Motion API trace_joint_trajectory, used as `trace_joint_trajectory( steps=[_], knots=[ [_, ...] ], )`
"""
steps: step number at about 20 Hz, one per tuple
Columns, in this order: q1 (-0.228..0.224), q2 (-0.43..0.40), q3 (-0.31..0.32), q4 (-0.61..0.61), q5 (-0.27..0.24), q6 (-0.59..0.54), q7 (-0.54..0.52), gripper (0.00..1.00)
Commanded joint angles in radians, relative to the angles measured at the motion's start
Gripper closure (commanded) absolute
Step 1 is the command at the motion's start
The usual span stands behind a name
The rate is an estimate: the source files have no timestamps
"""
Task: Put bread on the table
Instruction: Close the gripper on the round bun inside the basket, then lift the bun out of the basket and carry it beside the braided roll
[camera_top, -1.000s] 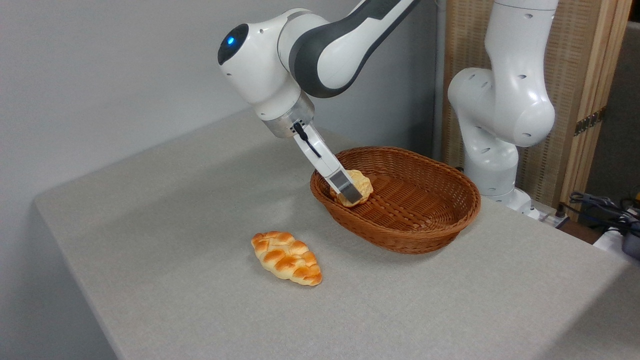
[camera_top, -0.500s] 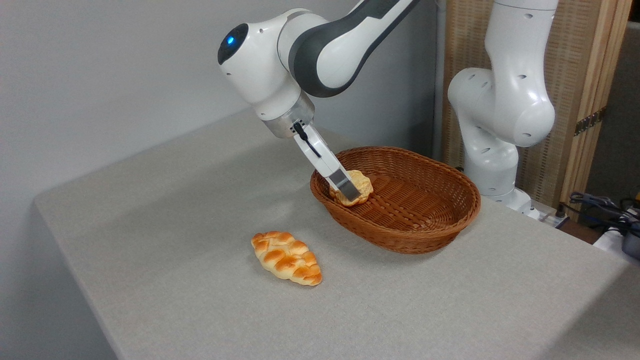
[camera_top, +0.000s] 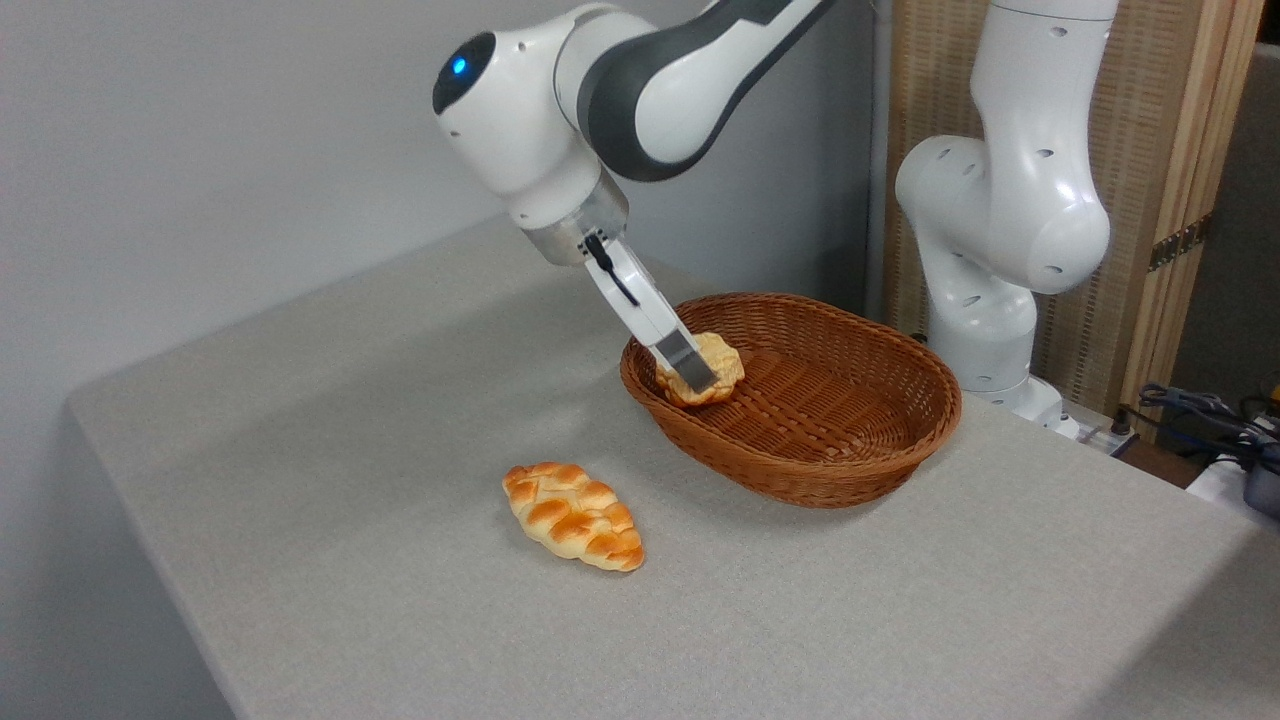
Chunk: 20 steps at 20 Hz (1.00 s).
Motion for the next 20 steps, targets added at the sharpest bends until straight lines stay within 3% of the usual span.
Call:
trace_joint_trajectory(
  steps=[1,9,17,20],
  knots=[
    [-0.001,-0.014,0.018,0.089,0.011,-0.080,0.023,0.56],
    [0.002,-0.005,0.078,0.201,0.011,-0.074,0.088,0.53],
    [0.000,0.077,0.095,0.229,0.009,0.188,0.083,0.47],
    [-0.003,0.107,0.087,0.229,0.009,0.239,0.083,0.35]
  ],
)
